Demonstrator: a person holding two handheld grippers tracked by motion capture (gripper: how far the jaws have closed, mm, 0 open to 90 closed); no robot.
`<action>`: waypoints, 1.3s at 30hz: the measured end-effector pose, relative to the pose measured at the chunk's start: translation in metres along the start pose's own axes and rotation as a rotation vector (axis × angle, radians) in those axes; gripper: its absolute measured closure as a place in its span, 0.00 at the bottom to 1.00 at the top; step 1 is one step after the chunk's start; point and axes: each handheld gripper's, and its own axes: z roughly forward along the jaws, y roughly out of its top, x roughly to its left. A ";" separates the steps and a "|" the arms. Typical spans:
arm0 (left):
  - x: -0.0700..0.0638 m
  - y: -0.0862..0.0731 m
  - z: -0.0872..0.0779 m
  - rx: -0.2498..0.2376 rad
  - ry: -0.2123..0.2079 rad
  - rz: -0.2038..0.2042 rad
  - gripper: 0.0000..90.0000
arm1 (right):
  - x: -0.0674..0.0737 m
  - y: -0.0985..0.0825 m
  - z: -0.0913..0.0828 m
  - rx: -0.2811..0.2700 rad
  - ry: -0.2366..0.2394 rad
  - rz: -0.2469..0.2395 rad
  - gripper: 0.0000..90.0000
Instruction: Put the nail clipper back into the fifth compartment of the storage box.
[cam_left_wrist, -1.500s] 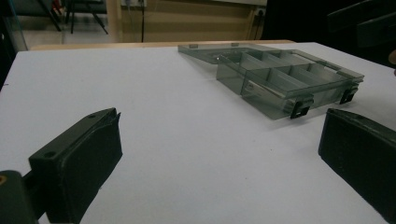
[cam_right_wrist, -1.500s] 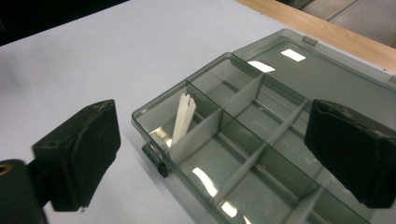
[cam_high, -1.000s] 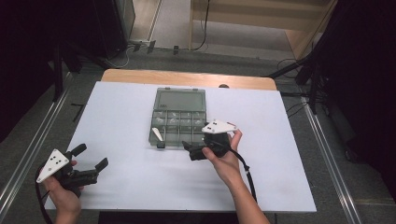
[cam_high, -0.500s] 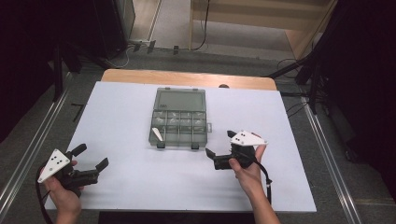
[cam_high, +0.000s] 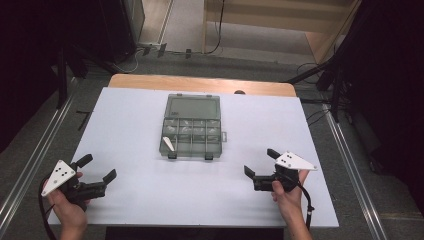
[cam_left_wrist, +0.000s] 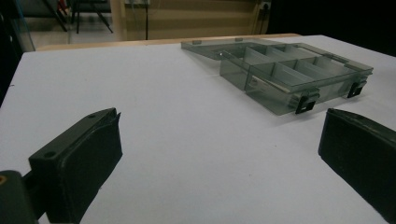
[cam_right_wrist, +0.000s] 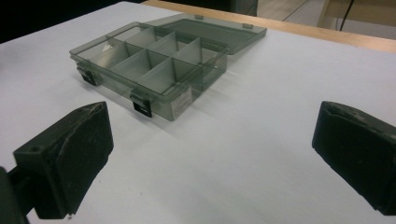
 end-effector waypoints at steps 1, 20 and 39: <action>0.000 0.000 0.000 0.000 0.000 0.000 0.00 | -0.002 -0.002 -0.003 -0.002 -0.004 0.001 0.00; 0.000 0.000 0.000 0.002 0.001 0.001 0.00 | -0.043 -0.035 -0.050 -0.080 -0.094 0.057 0.00; 0.000 0.000 0.000 0.002 -0.010 0.001 0.00 | -0.083 -0.062 -0.076 -0.130 -0.173 0.090 0.00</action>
